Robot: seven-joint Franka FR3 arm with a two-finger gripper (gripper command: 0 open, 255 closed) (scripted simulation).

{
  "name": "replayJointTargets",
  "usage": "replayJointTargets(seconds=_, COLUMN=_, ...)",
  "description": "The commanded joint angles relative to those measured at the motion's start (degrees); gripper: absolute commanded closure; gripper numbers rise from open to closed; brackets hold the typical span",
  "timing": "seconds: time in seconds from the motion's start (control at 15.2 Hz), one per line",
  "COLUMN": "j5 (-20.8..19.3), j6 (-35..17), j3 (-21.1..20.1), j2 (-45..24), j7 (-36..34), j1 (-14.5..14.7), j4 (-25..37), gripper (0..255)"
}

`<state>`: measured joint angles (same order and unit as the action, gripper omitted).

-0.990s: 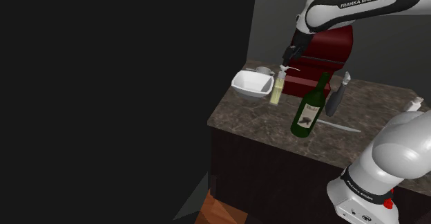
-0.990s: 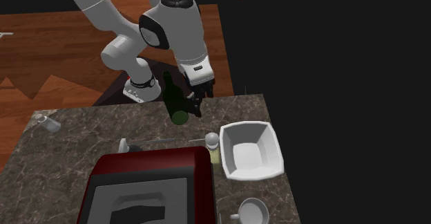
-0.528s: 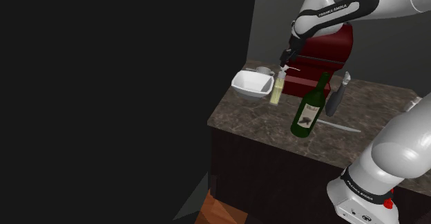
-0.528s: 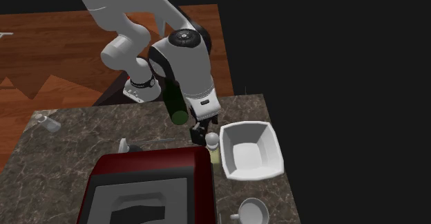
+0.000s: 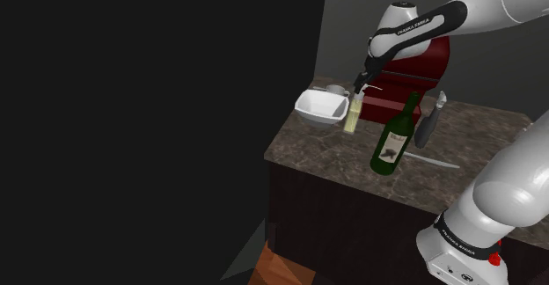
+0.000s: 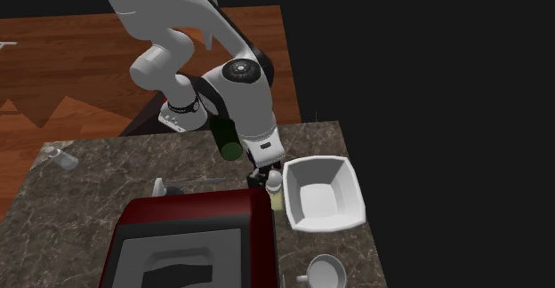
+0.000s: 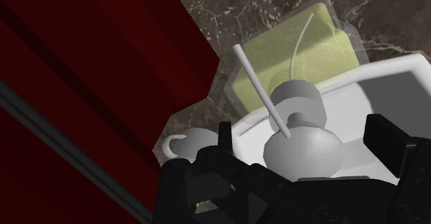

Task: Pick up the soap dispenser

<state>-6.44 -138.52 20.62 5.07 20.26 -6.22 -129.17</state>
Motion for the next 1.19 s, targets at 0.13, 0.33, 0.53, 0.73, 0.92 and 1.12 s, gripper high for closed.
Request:
replayJointTargets(seconds=0.13, j5=0.16, j6=-0.74, j3=-0.01, j2=-0.53, j7=-0.04, j1=0.06, j4=-0.20, gripper=255)
replayJointTargets(seconds=0.33, j5=0.18, j6=-0.70, j3=-0.02, j2=-0.57, j7=-0.04, j1=0.07, j4=-0.13, gripper=255)
replayJointTargets(seconds=0.53, j5=0.16, j6=-0.73, j3=-0.01, j2=-0.51, j7=-0.02, j1=0.05, j4=-0.21, gripper=255)
replayJointTargets(seconds=0.73, j5=0.06, j6=0.09, j3=0.00, j2=-0.11, j7=0.03, j1=0.01, j4=0.23, gripper=255)
replayJointTargets(seconds=0.92, j5=-0.24, j6=2.45, j3=-0.14, j2=0.97, j7=-0.11, j1=0.04, j4=1.55, gripper=255)
replayJointTargets(seconds=1.12, j5=-0.47, j6=4.79, j3=-0.30, j2=1.94, j7=-0.21, j1=0.06, j4=2.97, gripper=255)
